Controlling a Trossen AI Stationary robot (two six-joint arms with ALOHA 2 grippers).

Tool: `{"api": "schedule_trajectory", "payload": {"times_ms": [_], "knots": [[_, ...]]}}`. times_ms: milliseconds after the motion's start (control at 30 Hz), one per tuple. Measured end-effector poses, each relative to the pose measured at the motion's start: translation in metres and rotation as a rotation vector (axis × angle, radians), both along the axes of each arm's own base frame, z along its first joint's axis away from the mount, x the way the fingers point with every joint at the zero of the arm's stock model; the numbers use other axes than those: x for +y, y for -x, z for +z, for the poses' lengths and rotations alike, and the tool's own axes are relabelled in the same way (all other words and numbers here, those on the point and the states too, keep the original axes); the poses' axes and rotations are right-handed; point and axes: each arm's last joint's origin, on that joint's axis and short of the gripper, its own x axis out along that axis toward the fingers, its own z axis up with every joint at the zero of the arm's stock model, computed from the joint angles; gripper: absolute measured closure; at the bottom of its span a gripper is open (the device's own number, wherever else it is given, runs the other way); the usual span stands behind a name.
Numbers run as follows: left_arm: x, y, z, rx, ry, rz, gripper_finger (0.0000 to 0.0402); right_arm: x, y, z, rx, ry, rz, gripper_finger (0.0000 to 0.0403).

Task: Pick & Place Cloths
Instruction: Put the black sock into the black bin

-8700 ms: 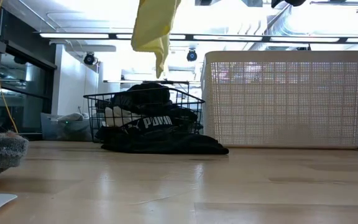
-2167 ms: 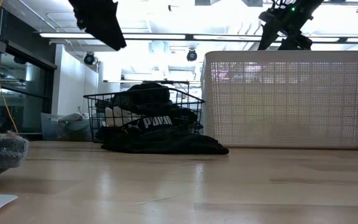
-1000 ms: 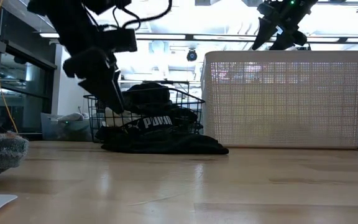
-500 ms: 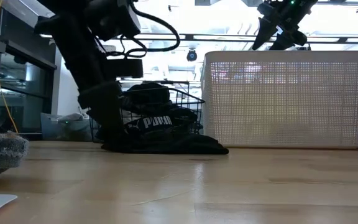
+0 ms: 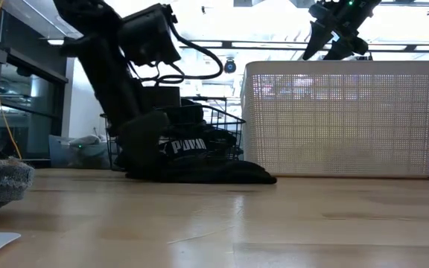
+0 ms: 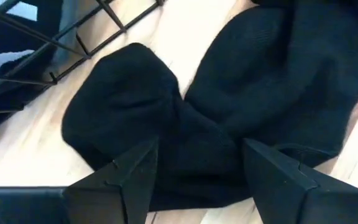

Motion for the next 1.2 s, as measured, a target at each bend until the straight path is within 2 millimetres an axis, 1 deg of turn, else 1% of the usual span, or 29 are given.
{"api": "schedule_trajectory", "payload": {"times_ms": [100, 200, 333, 500, 533, 700, 867, 1033, 1133, 1200], "knots": [[0.004, -0.001, -0.001, -0.003, 0.044, 0.009, 0.0197, 0.0, 0.0, 0.0, 0.003, 0.002, 0.003, 0.0095], [0.006, -0.002, -0.001, -0.009, 0.072, 0.004, 0.023, 0.0, 0.0, 0.0, 0.004, 0.003, 0.004, 0.0095], [0.004, -0.002, -0.001, -0.01, 0.098, 0.001, 0.029, 0.0, 0.0, -0.001, 0.01, 0.0, 0.004, 0.0095], [0.003, -0.002, -0.002, -0.005, 0.137, -0.003, 0.0378, 0.001, 0.001, -0.002, 0.023, -0.007, 0.005, 0.0095], [0.003, -0.002, -0.002, -0.004, 0.141, -0.004, 0.0388, 0.001, 0.001, -0.002, 0.022, -0.008, 0.004, 0.0095], [0.002, -0.001, -0.001, 0.005, 0.167, -0.038, 0.0395, 0.002, 0.001, -0.002, 0.021, -0.012, 0.009, 0.0095], [0.001, 0.004, 0.015, -0.011, 0.221, -0.079, 0.0398, 0.005, -0.001, -0.002, 0.02, -0.013, 0.029, 0.0095], [0.0, 0.007, 0.051, -0.109, 0.249, -0.132, 0.0399, 0.007, -0.003, -0.002, 0.02, -0.013, 0.041, 0.0095], [-0.002, 0.016, 0.066, -0.11, 0.261, -0.146, 0.04, 0.007, -0.003, -0.002, 0.02, -0.013, 0.041, 0.0095], [-0.003, 0.021, 0.082, -0.153, 0.261, -0.162, 0.04, 0.007, -0.003, -0.002, 0.019, -0.015, 0.039, 0.0095]]}}
